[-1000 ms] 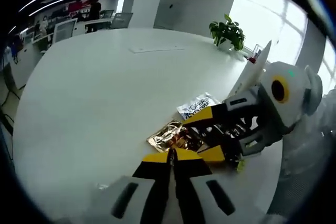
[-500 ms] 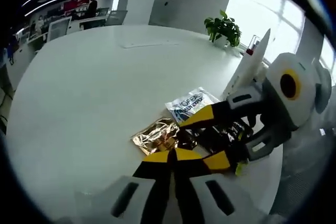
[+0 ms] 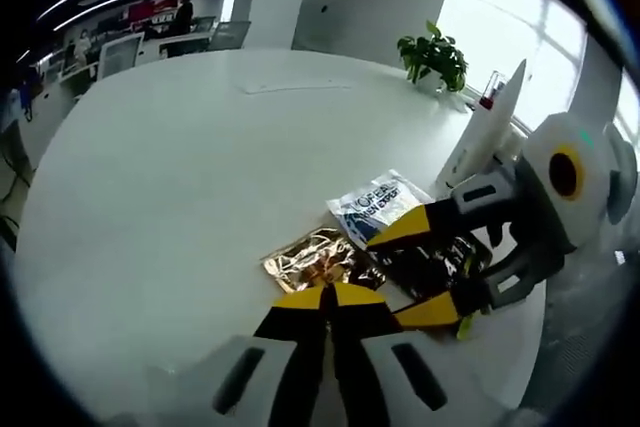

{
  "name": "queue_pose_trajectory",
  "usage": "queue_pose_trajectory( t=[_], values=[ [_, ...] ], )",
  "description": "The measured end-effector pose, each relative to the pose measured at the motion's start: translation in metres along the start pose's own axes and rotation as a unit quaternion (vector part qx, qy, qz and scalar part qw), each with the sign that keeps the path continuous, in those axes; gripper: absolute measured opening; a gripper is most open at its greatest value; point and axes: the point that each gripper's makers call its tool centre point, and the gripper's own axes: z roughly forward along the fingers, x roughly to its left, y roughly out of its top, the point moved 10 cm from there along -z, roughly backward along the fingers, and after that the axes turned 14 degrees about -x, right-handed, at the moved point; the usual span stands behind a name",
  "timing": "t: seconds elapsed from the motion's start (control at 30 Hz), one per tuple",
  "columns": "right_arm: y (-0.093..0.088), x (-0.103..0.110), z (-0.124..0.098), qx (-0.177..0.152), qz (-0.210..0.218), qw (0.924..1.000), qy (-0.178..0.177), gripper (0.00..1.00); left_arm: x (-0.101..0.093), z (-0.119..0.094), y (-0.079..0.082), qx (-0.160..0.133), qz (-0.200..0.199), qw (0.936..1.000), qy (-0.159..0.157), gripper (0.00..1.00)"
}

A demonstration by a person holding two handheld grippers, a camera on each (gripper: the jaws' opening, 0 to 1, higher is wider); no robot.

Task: Arrange the skincare products in the storage area until every visible bottle or jar stands upright without overlapping.

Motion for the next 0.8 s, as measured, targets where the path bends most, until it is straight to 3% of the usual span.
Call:
queue_pose_trajectory(
  t=[0.53,0.8],
  values=[
    [-0.003,-0.001,-0.011,0.002,0.002,1.0000,-0.002,0.27,-0.003,-0.001,-0.001,-0.006,-0.007,0.9998,0.017,0.02],
    [0.005,-0.002,-0.016,-0.010,0.016,0.9998,-0.009,0.32,-0.007,-0.005,0.007,-0.029,-0.006,0.9994,0.015,0.08]
  ],
)
